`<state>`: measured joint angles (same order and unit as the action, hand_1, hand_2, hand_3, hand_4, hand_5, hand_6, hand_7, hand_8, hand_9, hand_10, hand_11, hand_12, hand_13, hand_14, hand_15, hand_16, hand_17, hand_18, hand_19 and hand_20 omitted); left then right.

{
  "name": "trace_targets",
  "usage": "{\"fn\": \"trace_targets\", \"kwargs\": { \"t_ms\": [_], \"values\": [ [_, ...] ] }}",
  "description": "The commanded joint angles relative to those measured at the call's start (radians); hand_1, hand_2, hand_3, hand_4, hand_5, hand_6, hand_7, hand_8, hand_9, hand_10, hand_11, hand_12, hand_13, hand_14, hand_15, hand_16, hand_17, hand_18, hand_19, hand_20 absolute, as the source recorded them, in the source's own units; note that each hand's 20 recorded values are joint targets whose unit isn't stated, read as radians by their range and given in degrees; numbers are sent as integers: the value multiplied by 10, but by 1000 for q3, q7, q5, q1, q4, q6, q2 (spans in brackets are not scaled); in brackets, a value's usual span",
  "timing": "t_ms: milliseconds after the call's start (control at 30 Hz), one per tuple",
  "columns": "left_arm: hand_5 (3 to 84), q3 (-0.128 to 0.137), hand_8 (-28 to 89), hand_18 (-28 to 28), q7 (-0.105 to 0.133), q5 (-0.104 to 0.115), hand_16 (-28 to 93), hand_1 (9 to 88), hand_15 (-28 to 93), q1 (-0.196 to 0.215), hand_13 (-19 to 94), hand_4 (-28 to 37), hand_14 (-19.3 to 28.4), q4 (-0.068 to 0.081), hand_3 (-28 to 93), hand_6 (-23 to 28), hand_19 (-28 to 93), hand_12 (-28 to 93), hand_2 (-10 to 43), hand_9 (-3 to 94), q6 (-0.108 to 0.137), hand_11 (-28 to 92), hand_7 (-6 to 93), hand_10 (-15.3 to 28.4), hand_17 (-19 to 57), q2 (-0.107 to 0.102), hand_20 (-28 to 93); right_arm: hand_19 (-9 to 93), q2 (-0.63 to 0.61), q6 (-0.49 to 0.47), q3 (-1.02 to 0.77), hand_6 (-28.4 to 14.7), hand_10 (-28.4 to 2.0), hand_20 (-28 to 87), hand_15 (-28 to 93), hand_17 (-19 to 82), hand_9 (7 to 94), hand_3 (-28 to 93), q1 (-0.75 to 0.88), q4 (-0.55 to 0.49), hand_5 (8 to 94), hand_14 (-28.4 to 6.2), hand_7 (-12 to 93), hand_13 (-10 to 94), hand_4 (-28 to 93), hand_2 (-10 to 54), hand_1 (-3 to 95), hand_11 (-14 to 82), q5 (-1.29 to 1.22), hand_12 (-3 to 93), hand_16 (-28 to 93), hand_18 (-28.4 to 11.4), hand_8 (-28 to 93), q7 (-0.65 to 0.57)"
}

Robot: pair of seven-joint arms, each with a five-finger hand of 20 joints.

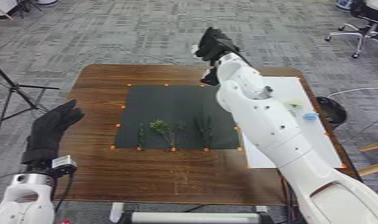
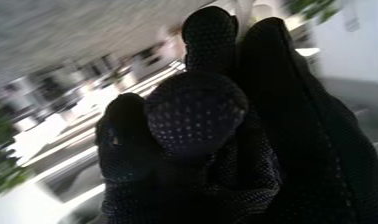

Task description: Arrange flowers

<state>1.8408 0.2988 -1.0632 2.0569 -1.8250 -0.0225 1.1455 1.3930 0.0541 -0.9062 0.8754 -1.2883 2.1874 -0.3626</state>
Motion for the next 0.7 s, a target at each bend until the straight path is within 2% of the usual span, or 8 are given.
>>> {"fn": "trace_targets", "kwargs": {
  "t_ms": [33, 100, 167, 467, 633, 700],
  "values": [
    [466, 16, -73, 119, 12, 55, 12, 152, 168, 43, 383, -283, 168, 18, 725, 18, 74, 117, 45, 472, 82, 174, 117, 136, 46, 20, 168, 932, -3, -62, 242, -17, -106, 444, 486, 623, 882, 554, 22, -163, 773, -19, 212, 935, -147, -75, 587, 230, -101, 302, 369, -116, 152, 60],
    [469, 19, -74, 117, 14, 73, 13, 145, 166, 41, 386, -283, 166, 20, 724, 18, 72, 115, 59, 477, 92, 173, 117, 138, 46, 18, 166, 932, -14, -67, 288, -17, -107, 446, 486, 624, 881, 554, 18, -187, 773, -19, 212, 936, -148, -75, 587, 230, -126, 299, 369, -117, 151, 70],
    [470, 17, -75, 116, 14, 80, 14, 142, 168, 32, 388, -283, 166, 25, 726, 19, 71, 114, 62, 480, 95, 173, 116, 138, 47, 14, 166, 932, -22, -81, 319, -17, -106, 447, 487, 624, 882, 553, 18, -200, 774, -20, 212, 936, -148, -75, 588, 230, -121, 297, 369, -116, 149, 89],
    [469, 16, -75, 116, 8, 80, 15, 135, 170, 19, 390, -283, 167, 29, 734, 17, 73, 114, 56, 480, 80, 174, 116, 138, 45, 8, 168, 932, -39, -139, 392, -15, -108, 451, 489, 625, 886, 556, 56, -259, 777, -19, 210, 937, -148, -78, 587, 221, -138, 287, 369, -116, 142, 114],
    [468, 12, -75, 117, 8, 80, 15, 135, 170, 6, 389, -283, 167, 34, 733, 18, 75, 115, 52, 480, 74, 174, 115, 137, 44, 11, 168, 932, -20, -155, 386, -6, -100, 462, 516, 631, 909, 556, 89, -236, 798, -19, 188, 937, -154, -88, 587, 160, -102, 235, 348, -118, 108, 131],
    [468, 7, -74, 117, 8, 80, 16, 135, 170, -4, 390, -283, 166, 37, 733, 17, 76, 115, 51, 479, 68, 174, 116, 137, 43, 4, 168, 932, -20, -146, 393, 0, -99, 466, 527, 633, 910, 554, 90, -232, 800, -19, 182, 937, -157, -90, 587, 132, -113, 216, 336, -119, 102, 116]
  ]
}}
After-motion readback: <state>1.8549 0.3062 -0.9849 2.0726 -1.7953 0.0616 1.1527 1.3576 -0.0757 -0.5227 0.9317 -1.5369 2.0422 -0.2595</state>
